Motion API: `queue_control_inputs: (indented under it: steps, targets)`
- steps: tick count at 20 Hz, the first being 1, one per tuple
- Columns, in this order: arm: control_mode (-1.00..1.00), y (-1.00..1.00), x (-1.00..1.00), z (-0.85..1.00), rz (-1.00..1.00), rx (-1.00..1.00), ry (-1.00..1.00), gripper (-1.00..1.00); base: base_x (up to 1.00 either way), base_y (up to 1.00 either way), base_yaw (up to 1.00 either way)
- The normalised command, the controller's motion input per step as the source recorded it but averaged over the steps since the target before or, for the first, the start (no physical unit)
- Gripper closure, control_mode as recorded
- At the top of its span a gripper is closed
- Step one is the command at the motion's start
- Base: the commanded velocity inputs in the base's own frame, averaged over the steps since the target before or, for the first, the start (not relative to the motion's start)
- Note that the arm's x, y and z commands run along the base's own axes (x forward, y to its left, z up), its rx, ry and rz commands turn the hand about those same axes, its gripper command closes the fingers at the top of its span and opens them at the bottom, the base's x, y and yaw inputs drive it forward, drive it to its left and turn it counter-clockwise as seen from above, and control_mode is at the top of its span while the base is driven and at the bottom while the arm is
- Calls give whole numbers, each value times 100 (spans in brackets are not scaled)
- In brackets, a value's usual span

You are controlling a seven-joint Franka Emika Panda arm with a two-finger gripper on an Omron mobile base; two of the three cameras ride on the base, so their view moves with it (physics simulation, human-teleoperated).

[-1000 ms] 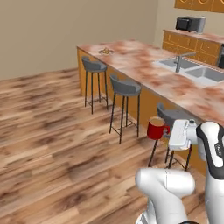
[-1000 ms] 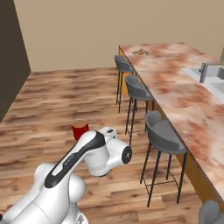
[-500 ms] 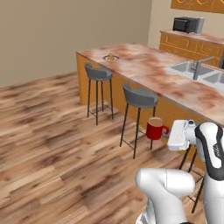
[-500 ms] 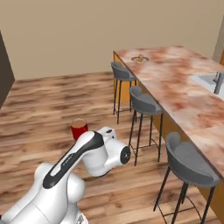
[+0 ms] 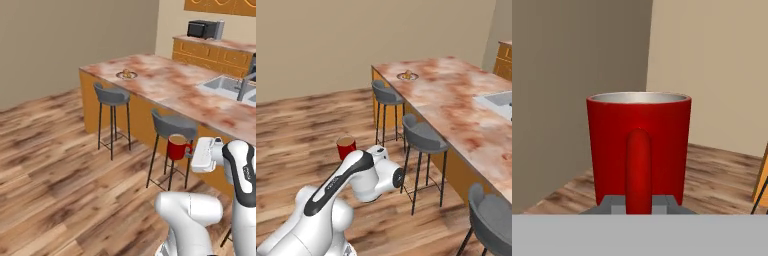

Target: Pick up the brewed coffee from the coffee machine and place it next to the breakfast plate on the dining counter.

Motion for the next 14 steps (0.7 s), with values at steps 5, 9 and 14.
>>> queue_control_inputs:
  steps: [5,9,14]
  targets:
    - [100,0,0,0,0,0,0,100,100,54,-28]
    - [100,0,0,0,0,0,0,100,100,48,-30]
    - [100,0,0,0,0,0,0,100,100,46,-33]
